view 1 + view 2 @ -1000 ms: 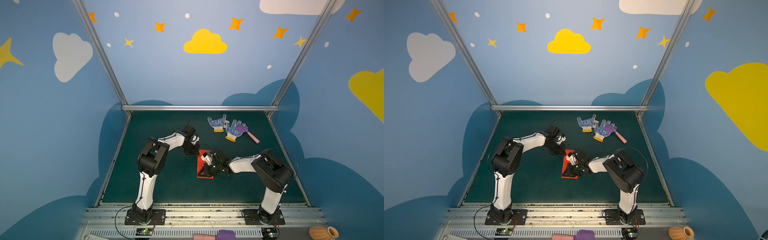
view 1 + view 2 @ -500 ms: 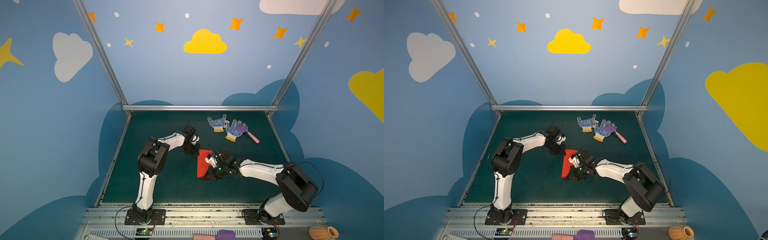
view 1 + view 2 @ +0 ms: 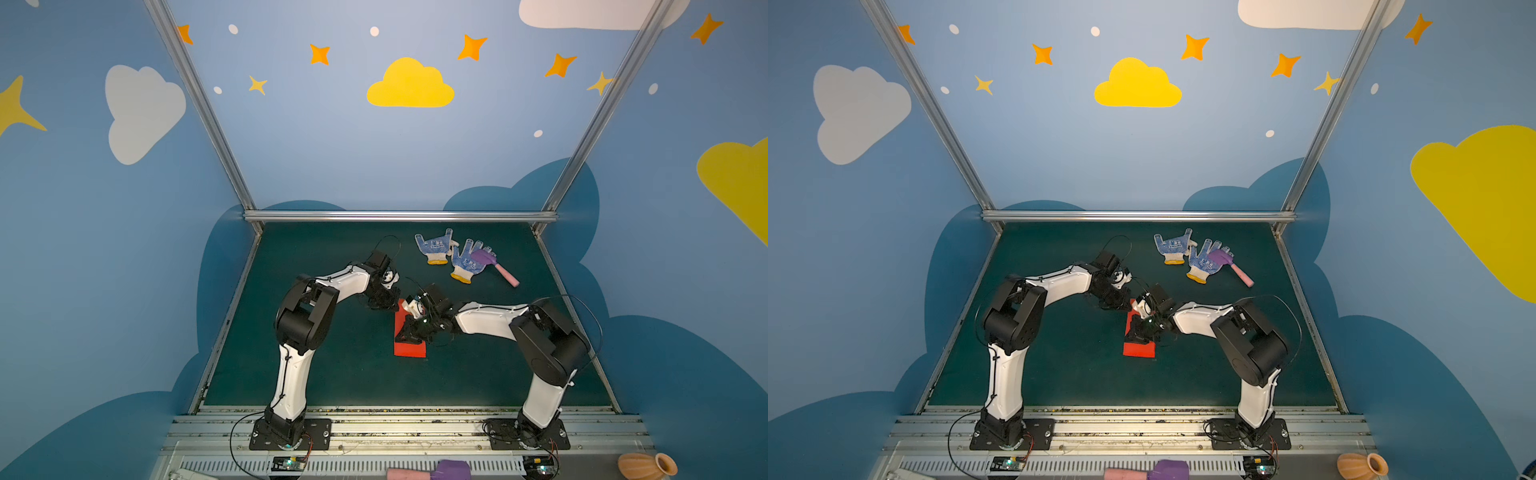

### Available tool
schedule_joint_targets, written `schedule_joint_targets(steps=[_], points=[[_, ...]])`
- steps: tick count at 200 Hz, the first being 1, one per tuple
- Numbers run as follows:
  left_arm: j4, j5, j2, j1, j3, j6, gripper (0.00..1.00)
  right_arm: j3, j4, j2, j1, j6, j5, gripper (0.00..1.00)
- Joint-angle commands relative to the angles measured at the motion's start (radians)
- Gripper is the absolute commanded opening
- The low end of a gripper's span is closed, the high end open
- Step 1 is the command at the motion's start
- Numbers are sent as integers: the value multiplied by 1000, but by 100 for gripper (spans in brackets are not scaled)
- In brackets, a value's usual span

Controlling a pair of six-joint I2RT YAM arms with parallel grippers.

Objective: Fold a paper plane with a square sheet of paper (fold left side to right side)

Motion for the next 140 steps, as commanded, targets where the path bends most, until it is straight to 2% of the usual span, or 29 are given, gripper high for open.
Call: schedule_joint_targets(steps=[1, 76, 140], points=[[-49, -32, 0, -8, -31, 16, 3, 11, 31, 31, -5, 1, -11, 0], [-21, -24, 12, 2, -14, -23, 3, -126, 78, 51, -13, 9, -10, 0], [-78, -38, 131, 65, 139, -9, 3, -156, 91, 57, -12, 16, -3, 0]])
